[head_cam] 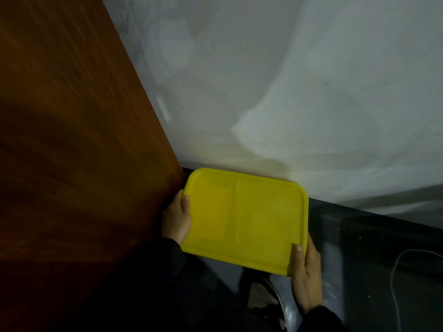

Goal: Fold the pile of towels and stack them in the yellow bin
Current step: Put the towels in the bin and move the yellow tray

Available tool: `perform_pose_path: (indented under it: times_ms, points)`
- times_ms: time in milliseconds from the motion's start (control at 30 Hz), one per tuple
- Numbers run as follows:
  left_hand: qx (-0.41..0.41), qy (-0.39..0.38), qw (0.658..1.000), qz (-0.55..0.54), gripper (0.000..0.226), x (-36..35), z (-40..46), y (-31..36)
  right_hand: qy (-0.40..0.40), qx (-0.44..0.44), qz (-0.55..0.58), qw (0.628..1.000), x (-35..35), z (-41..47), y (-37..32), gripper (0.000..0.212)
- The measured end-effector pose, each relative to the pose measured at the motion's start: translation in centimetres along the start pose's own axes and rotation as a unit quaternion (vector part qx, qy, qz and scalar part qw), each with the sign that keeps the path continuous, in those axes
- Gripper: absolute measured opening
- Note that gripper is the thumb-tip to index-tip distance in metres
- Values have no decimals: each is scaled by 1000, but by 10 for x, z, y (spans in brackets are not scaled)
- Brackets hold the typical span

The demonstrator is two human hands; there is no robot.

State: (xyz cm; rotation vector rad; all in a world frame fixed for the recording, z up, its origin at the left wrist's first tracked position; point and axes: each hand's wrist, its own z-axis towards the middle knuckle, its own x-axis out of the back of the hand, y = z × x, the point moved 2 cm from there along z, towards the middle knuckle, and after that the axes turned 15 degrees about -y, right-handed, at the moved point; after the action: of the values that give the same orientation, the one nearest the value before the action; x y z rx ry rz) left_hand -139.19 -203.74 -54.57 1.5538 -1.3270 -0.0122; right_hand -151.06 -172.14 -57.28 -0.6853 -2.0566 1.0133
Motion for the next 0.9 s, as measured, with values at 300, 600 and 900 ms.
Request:
perform_pose_path:
  times_ms: [300,600,900]
  points:
    - [21,-17,1000,-4,40,-28,-51,-24,22,-27,59,998,18,-35,21,72]
    - [-12,21,999,20,40,-15,-34,-11,66,-3,-7,998,40,-3,7,61]
    - [0,17,997,82,40,-18,-26,-7,36,-9,-53,998,43,38,-5,44]
